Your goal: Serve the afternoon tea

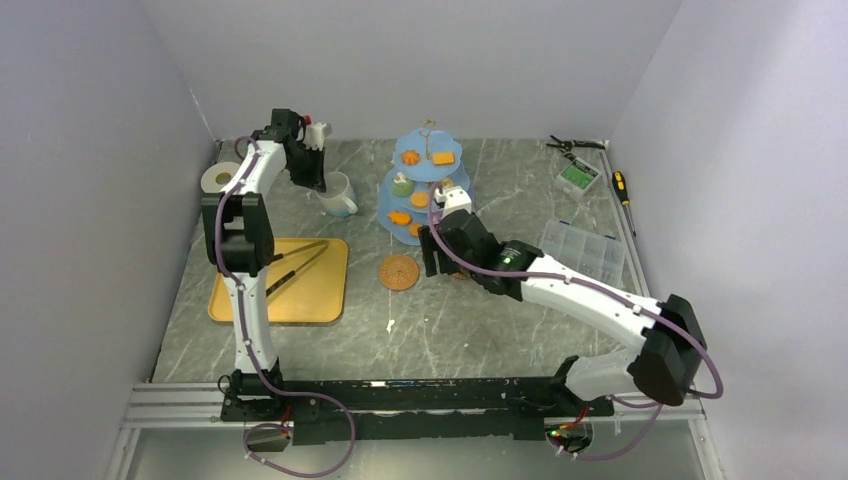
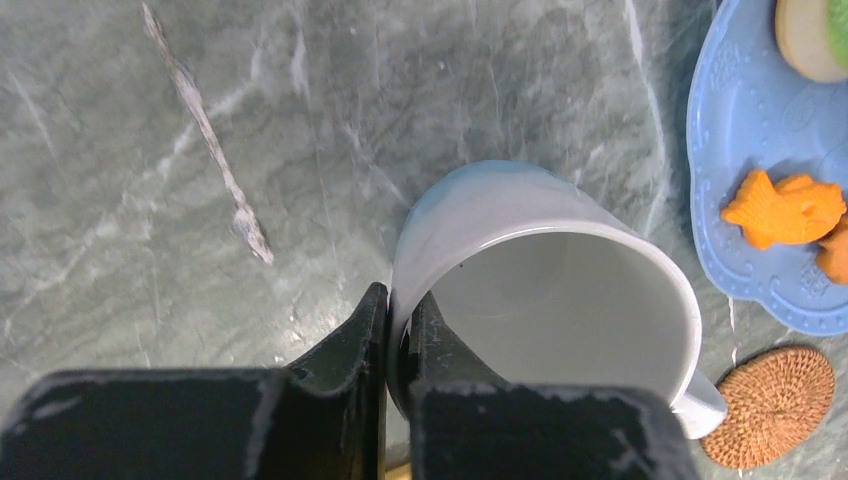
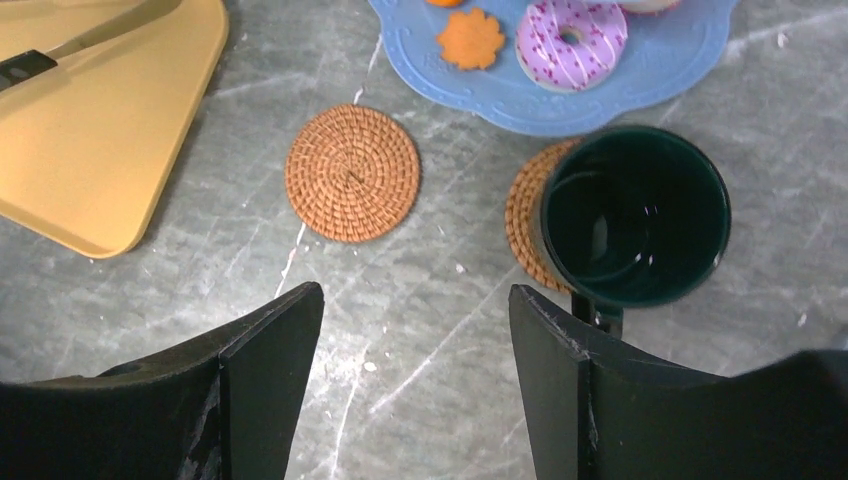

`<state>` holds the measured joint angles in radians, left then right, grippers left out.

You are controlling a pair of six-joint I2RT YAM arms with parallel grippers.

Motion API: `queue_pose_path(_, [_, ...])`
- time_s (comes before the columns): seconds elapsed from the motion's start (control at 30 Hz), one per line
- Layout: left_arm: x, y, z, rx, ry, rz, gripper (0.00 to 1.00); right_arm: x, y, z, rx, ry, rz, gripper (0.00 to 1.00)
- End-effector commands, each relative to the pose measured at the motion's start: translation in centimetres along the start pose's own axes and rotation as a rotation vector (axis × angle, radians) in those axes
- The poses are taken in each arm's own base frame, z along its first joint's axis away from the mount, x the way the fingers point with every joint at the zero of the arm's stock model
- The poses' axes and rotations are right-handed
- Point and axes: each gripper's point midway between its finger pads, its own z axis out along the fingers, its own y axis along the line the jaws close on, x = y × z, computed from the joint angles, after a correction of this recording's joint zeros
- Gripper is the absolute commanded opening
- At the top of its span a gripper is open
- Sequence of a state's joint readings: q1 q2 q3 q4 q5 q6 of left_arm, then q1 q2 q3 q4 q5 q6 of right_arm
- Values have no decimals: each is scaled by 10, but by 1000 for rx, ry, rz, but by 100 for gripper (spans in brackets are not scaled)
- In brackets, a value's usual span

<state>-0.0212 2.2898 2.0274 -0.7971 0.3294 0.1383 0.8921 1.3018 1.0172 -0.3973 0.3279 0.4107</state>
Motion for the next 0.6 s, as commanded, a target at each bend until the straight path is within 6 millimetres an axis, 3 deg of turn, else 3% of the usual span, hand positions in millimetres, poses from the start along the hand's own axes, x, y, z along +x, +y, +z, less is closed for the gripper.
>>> queue_pose_path(0.0, [8, -12, -28, -26, 21, 11, 3, -42, 27, 9, -74, -90, -54, 72])
queue_pose_path(0.27, [27, -57, -83, -30, 33, 39, 3, -75, 69, 39, -179, -121, -147, 76])
queue_pose_path(0.4, [35, -81, -106, -26, 8, 55, 3, -71, 93, 57, -233, -98, -199, 78])
queue_pose_path(0.57, [39, -100, -130, -5, 1, 59, 3, -66, 121, 66, -318, -78, -252, 79])
